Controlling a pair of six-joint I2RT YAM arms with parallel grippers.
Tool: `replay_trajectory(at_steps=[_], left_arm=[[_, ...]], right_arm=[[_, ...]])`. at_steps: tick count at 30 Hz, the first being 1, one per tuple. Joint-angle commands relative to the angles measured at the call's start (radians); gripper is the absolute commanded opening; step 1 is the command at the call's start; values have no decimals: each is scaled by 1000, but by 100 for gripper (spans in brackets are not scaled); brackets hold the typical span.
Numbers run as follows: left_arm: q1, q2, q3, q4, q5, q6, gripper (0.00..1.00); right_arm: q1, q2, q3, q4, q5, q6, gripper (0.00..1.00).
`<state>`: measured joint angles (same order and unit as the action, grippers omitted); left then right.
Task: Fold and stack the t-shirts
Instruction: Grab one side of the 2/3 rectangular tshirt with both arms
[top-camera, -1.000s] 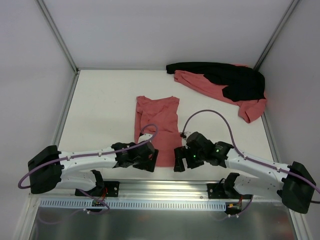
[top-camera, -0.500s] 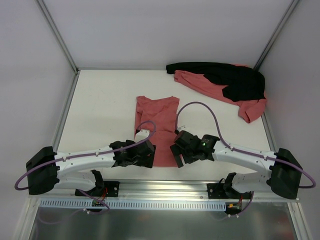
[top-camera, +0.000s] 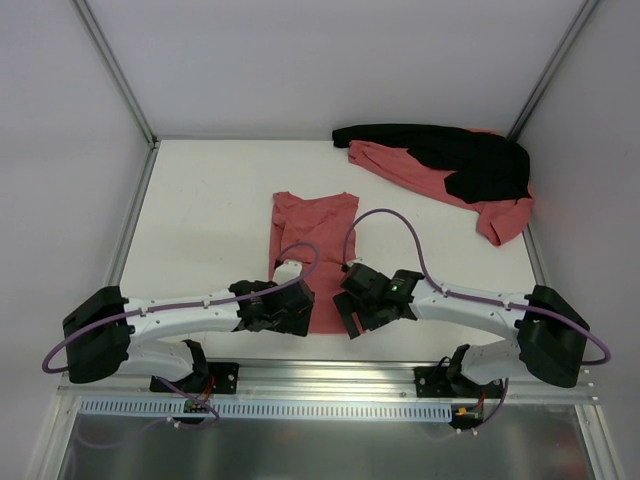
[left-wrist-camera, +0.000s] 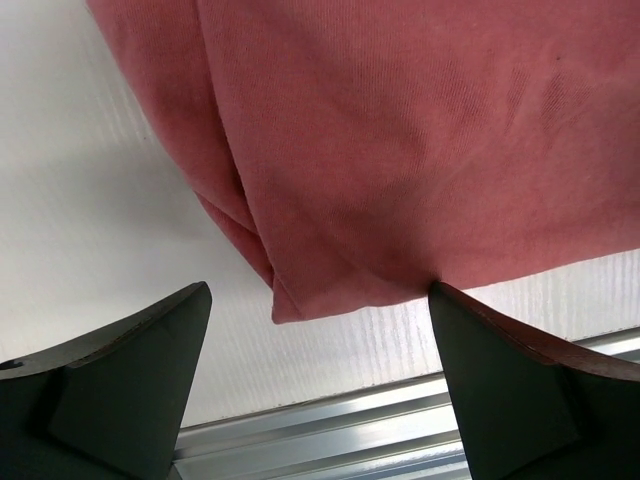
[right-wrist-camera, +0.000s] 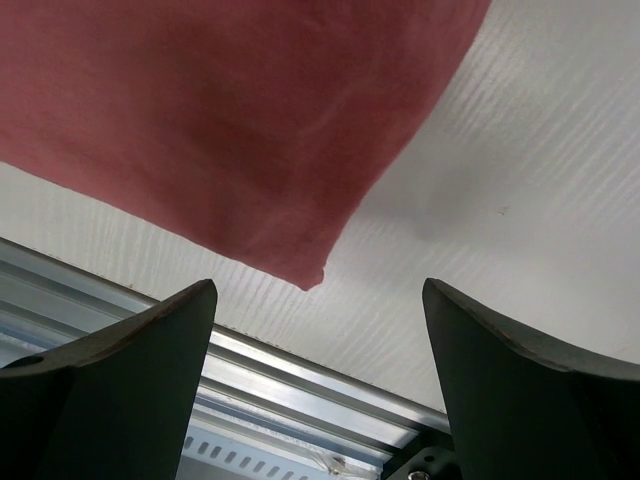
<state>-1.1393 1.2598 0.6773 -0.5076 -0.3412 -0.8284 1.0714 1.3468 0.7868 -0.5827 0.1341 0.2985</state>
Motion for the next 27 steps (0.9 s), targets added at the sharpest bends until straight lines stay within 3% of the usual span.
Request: replay_trajectory(at_steps=[1,8,27], left_arm=[[4,-29,-14,6,21,-49,93],[36,-141,-128,96,42,-81,92],[90,-158,-208,274,117,-72,91]], right_arm=[[4,12,-8,55,-33,13,89],[1,29,-11,83,-57,11,88],[-22,-12,-70,90,-85,57,85]])
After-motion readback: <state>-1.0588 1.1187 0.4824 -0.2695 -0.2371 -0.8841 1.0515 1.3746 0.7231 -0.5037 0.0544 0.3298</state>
